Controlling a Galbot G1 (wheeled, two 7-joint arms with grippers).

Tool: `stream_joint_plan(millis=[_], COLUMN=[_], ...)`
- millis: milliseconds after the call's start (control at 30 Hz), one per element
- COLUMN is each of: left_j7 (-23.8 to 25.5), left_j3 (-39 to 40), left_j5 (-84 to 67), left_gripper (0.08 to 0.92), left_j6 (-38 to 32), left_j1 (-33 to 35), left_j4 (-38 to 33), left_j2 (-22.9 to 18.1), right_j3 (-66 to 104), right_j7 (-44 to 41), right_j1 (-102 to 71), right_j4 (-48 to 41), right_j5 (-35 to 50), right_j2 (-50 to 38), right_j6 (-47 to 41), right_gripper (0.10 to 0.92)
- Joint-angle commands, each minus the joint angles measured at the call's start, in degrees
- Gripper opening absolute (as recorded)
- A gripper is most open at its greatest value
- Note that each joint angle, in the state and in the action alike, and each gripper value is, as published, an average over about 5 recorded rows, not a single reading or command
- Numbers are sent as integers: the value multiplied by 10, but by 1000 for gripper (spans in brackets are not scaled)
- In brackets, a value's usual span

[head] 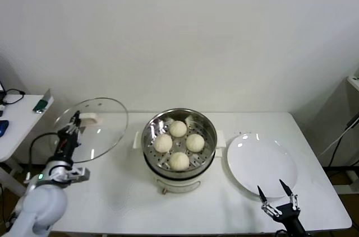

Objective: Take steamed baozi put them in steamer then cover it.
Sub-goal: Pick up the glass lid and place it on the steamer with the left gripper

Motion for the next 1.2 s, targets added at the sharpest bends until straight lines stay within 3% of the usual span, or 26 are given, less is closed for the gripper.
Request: stream_joint_plan(millis=[33,333,667,1200], left_j7=[88,154,182,126], left_j3=[158,314,403,429], left_j5=[41,178,258,296], left_gripper=[140,140,140,140], left_j6=[135,193,229,215], left_j1=[-71,-150,-205,-180], left_j4=[-114,-87,-29,38], left_j2=[0,-90,-193,-255], right_j3=[-2,-3,-3,-3], right_j7=[-1,0,0,1], right_j1=[5,13,15,19], right_j4=[-2,-10,-18,-22], right_j5=[-3,-2,-3,0], right_j2=[2,3,6,6], right_j6=[6,21,30,41], right_gripper=[823,823,823,823])
